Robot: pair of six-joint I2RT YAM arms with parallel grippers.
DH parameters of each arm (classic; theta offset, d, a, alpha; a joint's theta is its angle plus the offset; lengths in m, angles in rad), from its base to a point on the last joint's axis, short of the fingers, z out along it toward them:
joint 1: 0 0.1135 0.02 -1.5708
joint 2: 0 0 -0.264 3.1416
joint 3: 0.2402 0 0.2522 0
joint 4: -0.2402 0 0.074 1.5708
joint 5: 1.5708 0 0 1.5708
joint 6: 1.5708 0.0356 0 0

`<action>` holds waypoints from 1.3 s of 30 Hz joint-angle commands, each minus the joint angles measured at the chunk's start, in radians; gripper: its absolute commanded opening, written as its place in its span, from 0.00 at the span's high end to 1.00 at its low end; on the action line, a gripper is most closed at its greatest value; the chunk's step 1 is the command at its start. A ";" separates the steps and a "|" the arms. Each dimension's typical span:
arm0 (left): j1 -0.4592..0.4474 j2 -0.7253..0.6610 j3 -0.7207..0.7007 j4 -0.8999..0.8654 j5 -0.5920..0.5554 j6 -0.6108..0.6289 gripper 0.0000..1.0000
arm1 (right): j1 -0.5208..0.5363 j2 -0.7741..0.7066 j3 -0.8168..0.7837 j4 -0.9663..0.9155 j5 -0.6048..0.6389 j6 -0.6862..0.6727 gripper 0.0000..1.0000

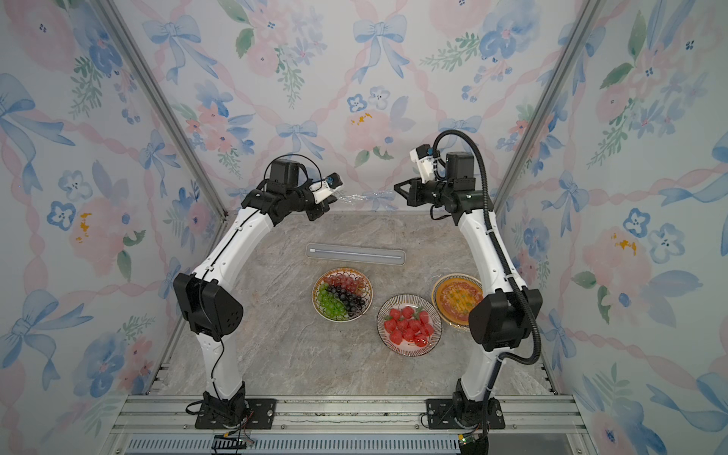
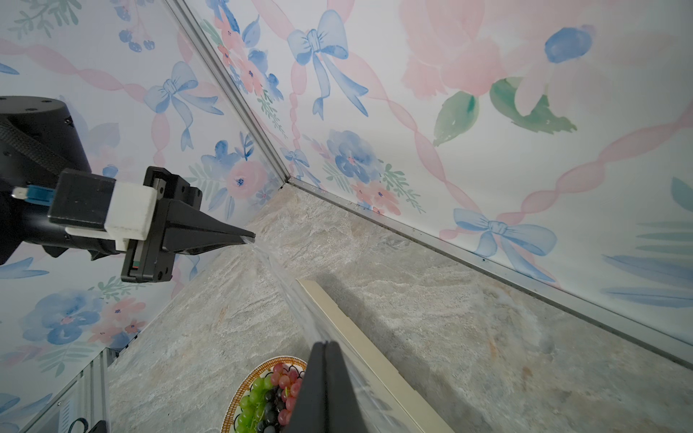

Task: Wrap the plate with plastic wrap
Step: Pull the plastic wrap from the plastic wrap cutting box.

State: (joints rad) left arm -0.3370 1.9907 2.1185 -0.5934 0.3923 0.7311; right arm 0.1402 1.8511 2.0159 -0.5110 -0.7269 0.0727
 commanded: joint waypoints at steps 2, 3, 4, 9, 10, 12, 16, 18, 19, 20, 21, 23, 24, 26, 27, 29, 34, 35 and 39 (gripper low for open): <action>0.009 -0.074 0.041 0.040 -0.003 -0.015 1.00 | 0.008 -0.004 0.043 0.042 -0.017 0.028 1.00; 0.010 -0.077 0.042 0.040 -0.003 -0.015 1.00 | 0.009 -0.004 0.044 0.043 -0.019 0.027 1.00; 0.009 -0.074 0.043 0.040 -0.005 -0.015 1.00 | 0.008 -0.003 0.047 0.043 -0.021 0.029 1.00; 0.011 -0.080 0.054 0.041 -0.013 -0.014 1.00 | 0.008 -0.003 0.056 0.040 -0.020 0.031 1.00; 0.011 -0.085 0.056 0.040 -0.012 -0.015 1.00 | 0.008 -0.004 0.059 0.041 -0.023 0.032 1.00; 0.012 -0.088 0.059 0.038 -0.012 -0.014 1.00 | 0.008 -0.005 0.061 0.043 -0.023 0.035 1.00; 0.010 -0.092 0.064 0.039 -0.017 -0.015 1.00 | 0.010 -0.005 0.066 0.046 -0.026 0.038 1.00; 0.012 -0.097 0.066 0.038 -0.018 -0.015 1.00 | 0.009 -0.002 0.071 0.050 -0.028 0.044 1.00; 0.012 -0.097 0.067 0.037 -0.017 -0.015 1.00 | 0.010 -0.003 0.076 0.050 -0.031 0.047 1.00; 0.013 -0.099 0.067 0.037 -0.015 -0.015 1.00 | 0.010 -0.001 0.080 0.048 -0.032 0.049 1.00; 0.014 -0.100 0.067 0.037 -0.014 -0.016 1.00 | 0.010 -0.001 0.086 0.049 -0.032 0.051 1.00; 0.016 -0.107 0.069 0.037 -0.012 -0.016 1.00 | 0.010 0.000 0.095 0.051 -0.037 0.056 1.00; 0.017 -0.109 0.070 0.037 -0.012 -0.016 1.00 | 0.009 0.000 0.100 0.051 -0.039 0.058 1.00; 0.018 -0.115 0.072 0.037 -0.012 -0.016 1.00 | 0.011 0.000 0.105 0.052 -0.041 0.059 1.00; 0.017 -0.116 0.072 0.037 -0.013 -0.016 1.00 | 0.011 -0.001 0.107 0.051 -0.042 0.059 1.00; 0.018 -0.119 0.073 0.037 -0.016 -0.016 1.00 | 0.012 0.000 0.112 0.049 -0.042 0.061 1.00; 0.019 -0.124 0.081 0.037 -0.018 -0.016 1.00 | 0.019 0.000 0.126 0.037 -0.039 0.056 1.00; 0.019 -0.124 0.084 0.037 -0.020 -0.017 1.00 | 0.020 0.001 0.130 0.035 -0.039 0.056 1.00; 0.019 -0.125 0.099 0.035 -0.017 -0.021 1.00 | 0.022 0.003 0.151 0.032 -0.038 0.059 1.00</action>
State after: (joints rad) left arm -0.3264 1.9289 2.1700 -0.6022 0.3706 0.7280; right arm 0.1535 1.8519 2.1159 -0.4900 -0.7494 0.1211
